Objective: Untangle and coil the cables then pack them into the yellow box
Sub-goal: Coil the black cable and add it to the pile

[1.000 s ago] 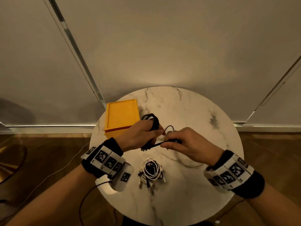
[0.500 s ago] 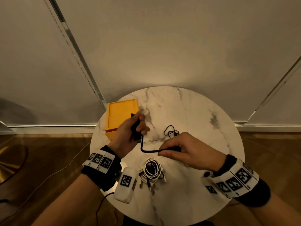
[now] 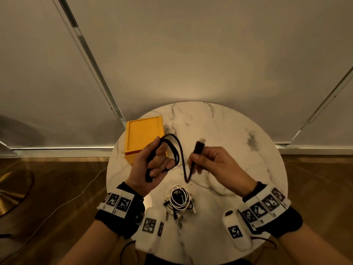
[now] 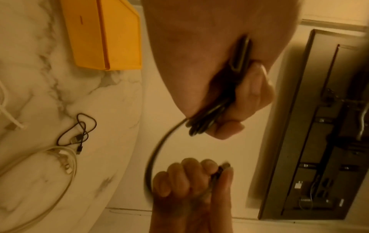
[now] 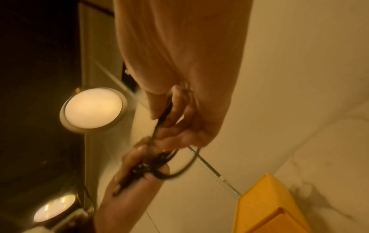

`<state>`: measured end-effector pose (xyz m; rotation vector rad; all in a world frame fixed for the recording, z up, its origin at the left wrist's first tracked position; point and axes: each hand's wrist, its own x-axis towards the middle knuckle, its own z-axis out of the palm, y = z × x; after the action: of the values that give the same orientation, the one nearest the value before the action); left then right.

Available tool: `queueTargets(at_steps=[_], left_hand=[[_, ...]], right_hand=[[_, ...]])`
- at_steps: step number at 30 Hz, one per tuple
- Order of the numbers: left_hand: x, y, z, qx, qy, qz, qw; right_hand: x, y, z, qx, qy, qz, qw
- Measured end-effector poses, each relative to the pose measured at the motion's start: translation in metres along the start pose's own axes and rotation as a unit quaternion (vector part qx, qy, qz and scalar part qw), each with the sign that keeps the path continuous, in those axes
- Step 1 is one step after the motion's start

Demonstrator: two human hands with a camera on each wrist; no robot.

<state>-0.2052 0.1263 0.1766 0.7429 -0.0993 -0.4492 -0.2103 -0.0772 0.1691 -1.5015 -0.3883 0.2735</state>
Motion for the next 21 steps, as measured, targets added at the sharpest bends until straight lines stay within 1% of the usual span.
queueTargets(at_steps=[2,3,6,9,11,13,15,16,18,20,21], left_hand=[[0.001,-0.003,0.000,0.044,-0.039,-0.008,0.998],[0.000,-0.003,-0.001,0.068,-0.052,-0.012,0.996],[-0.001,-0.003,-0.002,0.137,-0.064,-0.017,0.988],[-0.001,-0.007,0.003,0.224,-0.056,-0.019,0.973],[0.000,-0.011,0.006,0.284,-0.060,-0.020,0.957],[0.000,-0.015,0.008,0.311,-0.066,-0.019,0.948],[-0.001,-0.019,0.007,0.288,-0.078,-0.022,0.954],[-0.002,-0.020,0.007,0.277,-0.087,-0.025,0.957],[-0.003,-0.024,0.005,0.273,-0.104,-0.033,0.956],[-0.004,-0.026,0.002,0.270,-0.110,-0.042,0.956],[-0.004,-0.026,0.000,0.264,-0.108,-0.045,0.957]], right_hand=[[0.001,-0.002,0.004,-0.013,-0.077,0.043,0.996],[0.001,-0.004,0.006,-0.030,-0.097,0.060,0.993],[0.003,-0.009,0.005,-0.124,-0.093,0.081,0.985],[0.006,-0.010,0.009,-0.214,-0.062,0.083,0.971],[0.008,-0.006,0.017,-0.248,-0.001,0.066,0.966],[0.010,0.002,0.024,-0.232,0.085,0.046,0.968],[0.012,0.008,0.028,-0.170,0.141,0.056,0.974],[0.012,0.011,0.028,-0.145,0.149,0.072,0.976],[0.013,0.012,0.029,-0.137,0.138,0.096,0.976],[0.013,0.014,0.031,-0.179,0.131,0.088,0.971],[0.013,0.014,0.032,-0.207,0.139,0.079,0.965]])
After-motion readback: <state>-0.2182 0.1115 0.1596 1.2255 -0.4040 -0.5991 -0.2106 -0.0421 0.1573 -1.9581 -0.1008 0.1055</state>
